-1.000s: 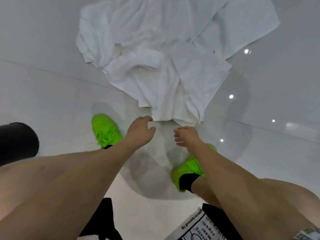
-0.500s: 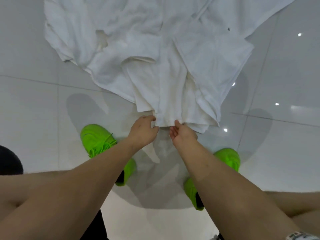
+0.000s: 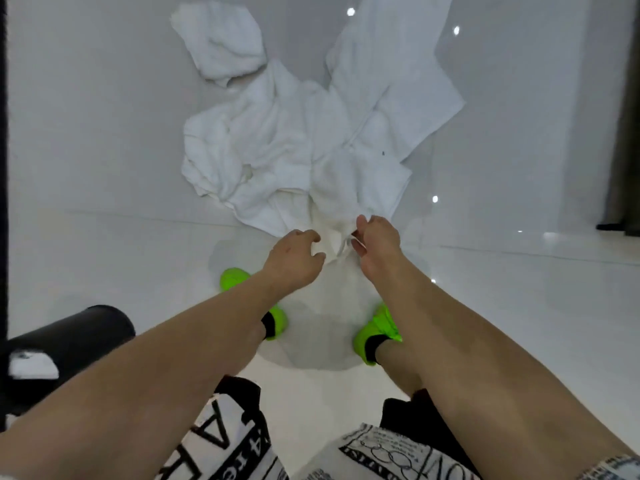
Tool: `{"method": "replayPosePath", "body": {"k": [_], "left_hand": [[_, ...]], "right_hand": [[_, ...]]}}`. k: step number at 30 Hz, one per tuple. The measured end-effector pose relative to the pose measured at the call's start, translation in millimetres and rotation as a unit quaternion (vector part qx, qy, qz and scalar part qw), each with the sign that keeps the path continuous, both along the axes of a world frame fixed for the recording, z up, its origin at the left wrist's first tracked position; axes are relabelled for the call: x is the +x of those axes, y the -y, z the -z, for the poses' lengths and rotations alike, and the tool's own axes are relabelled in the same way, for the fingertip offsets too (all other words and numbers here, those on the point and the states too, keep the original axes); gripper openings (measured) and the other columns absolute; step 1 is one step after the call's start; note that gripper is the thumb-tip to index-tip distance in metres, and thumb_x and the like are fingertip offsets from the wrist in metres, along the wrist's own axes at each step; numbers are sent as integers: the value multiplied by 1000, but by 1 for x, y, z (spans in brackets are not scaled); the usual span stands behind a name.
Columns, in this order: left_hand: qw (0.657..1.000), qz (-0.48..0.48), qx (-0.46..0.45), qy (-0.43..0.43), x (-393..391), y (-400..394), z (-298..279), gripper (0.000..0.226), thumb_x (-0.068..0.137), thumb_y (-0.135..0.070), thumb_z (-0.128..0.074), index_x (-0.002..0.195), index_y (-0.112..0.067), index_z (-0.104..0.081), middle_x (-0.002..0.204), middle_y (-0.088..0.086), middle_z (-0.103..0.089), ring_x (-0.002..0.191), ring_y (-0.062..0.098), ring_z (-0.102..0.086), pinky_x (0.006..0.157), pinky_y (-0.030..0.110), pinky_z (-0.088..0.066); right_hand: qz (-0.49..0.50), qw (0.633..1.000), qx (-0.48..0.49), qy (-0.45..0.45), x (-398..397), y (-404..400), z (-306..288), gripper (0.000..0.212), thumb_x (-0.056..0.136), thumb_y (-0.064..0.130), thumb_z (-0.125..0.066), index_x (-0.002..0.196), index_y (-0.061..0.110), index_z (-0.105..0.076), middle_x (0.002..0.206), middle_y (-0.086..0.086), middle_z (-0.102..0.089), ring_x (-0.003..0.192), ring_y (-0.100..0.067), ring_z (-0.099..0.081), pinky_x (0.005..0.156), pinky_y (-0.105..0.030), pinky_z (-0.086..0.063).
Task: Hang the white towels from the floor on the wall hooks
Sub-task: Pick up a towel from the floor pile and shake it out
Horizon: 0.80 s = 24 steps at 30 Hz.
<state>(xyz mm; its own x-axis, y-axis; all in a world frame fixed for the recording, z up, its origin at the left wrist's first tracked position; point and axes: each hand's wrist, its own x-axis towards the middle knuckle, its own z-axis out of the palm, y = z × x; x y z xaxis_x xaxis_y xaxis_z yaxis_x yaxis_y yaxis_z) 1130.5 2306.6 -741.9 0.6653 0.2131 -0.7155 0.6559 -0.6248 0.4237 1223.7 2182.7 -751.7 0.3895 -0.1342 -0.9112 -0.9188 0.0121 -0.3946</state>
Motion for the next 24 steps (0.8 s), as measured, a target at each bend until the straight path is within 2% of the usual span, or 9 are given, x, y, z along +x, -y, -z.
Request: {"method": "replayPosePath", "body": {"k": [1,3,6,9,12,17,20,22,24], "left_hand": [[1000,4,7,13,12,1,-34,43,91,-33,-56,131,-17,-53,125,9,-54,116,24,-52,84,22,-29],[999,15,21,45,39,5,-101,43,91,-34,-57,131,-19,-54,125,7,-54,117,24,-52,85,24,-30],[991,69,21,117,89,18,-198,47,88,-37,-61,130,-19,-53,121,5,-56,111,24,-54,81,25,-35],[975,135,28,173,141,46,-285,37,83,-47,-63,108,-20,-53,96,-5,-56,88,17,-54,63,26,-37],[953,132,82,262,188,86,-361,22,88,-40,-57,86,-19,-51,76,-7,-53,74,19,-53,55,30,-34],[898,155,131,390,249,172,-463,21,88,-19,-46,68,-21,-51,65,-4,-54,65,24,-53,50,28,-30],[863,196,126,448,275,236,-515,19,86,-15,-45,70,-24,-50,69,-1,-58,66,24,-53,54,29,-33],[839,223,113,483,289,278,-547,22,87,-13,-44,73,-28,-52,71,-1,-59,67,23,-54,53,28,-33],[817,241,91,516,300,317,-574,23,87,-13,-43,71,-27,-51,68,-2,-57,65,20,-52,51,27,-33]], "right_hand": [[-16,999,13,24,10,2,-37,1,94,10,-59,95,11,-60,89,-12,-61,76,-21,-57,83,-32,-53],[-36,996,43,69,30,9,-109,8,95,7,-57,88,11,-57,85,-11,-61,73,-21,-59,85,-34,-55],[-39,987,101,123,61,26,-215,2,95,7,-59,94,6,-60,88,-13,-66,77,-23,-67,81,-36,-60],[-20,975,143,171,98,54,-305,12,95,7,-59,104,-2,-61,98,-21,-69,87,-28,-71,85,-37,-59],[-4,959,170,228,135,94,-384,27,95,6,-59,118,-8,-59,108,-25,-69,99,-34,-70,88,-39,-58],[28,925,160,343,173,191,-485,20,95,8,-58,111,-5,-62,102,-23,-71,92,-33,-71,86,-39,-59],[63,908,131,392,181,261,-526,20,96,11,-58,111,-1,-64,92,-16,-72,77,-23,-72,75,-33,-60],[72,899,109,419,182,306,-548,14,95,12,-58,105,5,-65,86,-11,-73,75,-20,-72,69,-30,-59],[82,891,80,440,183,346,-564,12,91,9,-60,102,10,-64,88,-11,-73,74,-19,-71,64,-28,-57]]}}
